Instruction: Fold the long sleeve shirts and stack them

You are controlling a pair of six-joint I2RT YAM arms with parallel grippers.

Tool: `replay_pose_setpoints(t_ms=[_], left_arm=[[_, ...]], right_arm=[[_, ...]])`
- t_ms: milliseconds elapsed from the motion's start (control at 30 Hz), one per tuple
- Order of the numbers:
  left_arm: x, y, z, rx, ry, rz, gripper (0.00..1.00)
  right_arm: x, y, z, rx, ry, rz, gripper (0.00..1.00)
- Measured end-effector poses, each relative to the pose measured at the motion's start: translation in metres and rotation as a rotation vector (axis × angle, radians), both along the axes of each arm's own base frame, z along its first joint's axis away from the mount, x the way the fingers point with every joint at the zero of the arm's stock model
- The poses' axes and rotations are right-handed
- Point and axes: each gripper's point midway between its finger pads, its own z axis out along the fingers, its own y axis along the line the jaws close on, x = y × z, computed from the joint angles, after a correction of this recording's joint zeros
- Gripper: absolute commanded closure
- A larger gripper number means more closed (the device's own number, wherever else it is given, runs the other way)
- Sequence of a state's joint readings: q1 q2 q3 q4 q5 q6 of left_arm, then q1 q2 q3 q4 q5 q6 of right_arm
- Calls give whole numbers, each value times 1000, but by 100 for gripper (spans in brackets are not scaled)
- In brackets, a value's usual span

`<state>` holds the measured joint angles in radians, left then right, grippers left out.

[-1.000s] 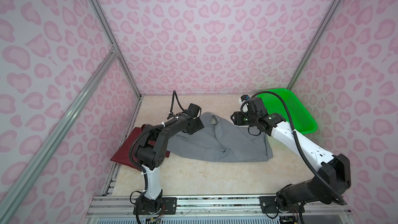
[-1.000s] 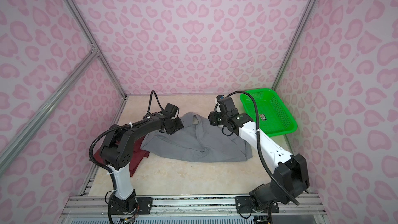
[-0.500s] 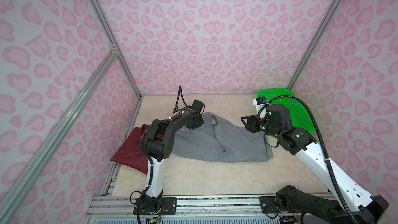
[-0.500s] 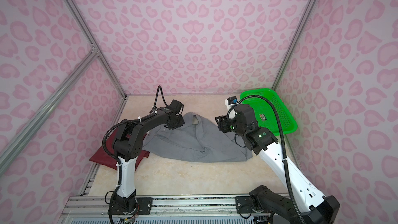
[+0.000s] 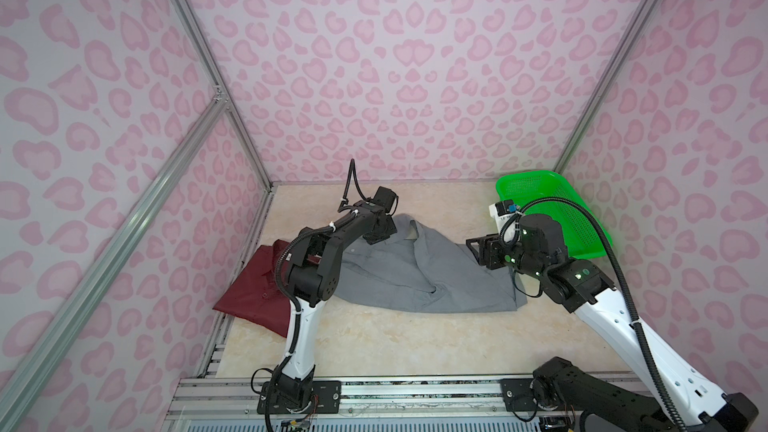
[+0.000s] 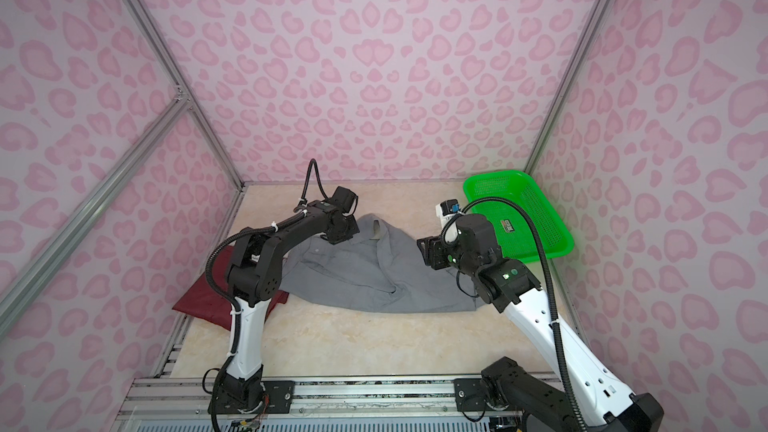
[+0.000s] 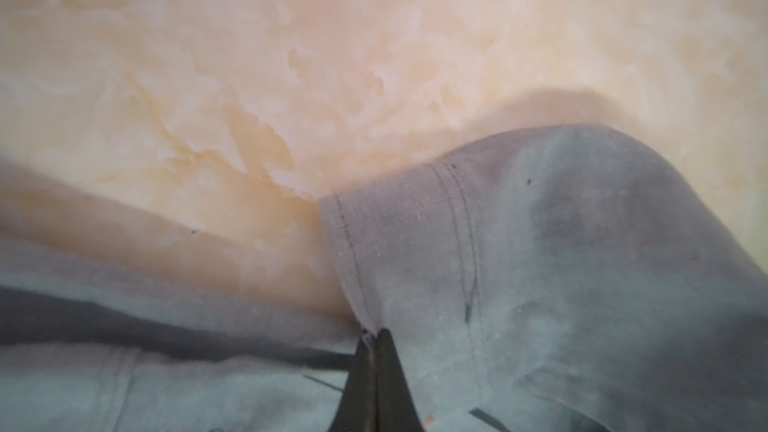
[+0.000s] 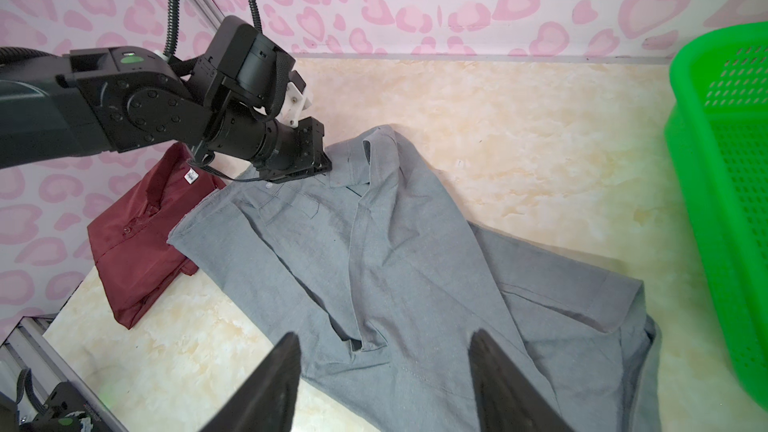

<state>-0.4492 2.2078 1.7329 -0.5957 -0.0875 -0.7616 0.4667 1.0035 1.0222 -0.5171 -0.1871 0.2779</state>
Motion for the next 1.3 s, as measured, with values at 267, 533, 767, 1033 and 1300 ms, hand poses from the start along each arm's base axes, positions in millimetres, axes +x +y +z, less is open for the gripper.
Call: replay_pose_setpoints(t_ms=[267,533,767,1033,1300], left_arm=[[18,-15,26,-43,-88,-89,96],[28,-34,83,-96,-242,-284,96],[36,-42,214,-243,-502,-406,97],[12,-97,373,-501,-819,-643,97],[-39,-173,394,-645,-824,-935,97]], right_arm=[[2,-11,-14,22,22,-51,24],[17,-13,-38,91,101,-88,2],[27,-4,-55,111,155,-78,2],[35,-18,-70,110,185,-133,2],[35,-39,-79,127,213,-213,2]])
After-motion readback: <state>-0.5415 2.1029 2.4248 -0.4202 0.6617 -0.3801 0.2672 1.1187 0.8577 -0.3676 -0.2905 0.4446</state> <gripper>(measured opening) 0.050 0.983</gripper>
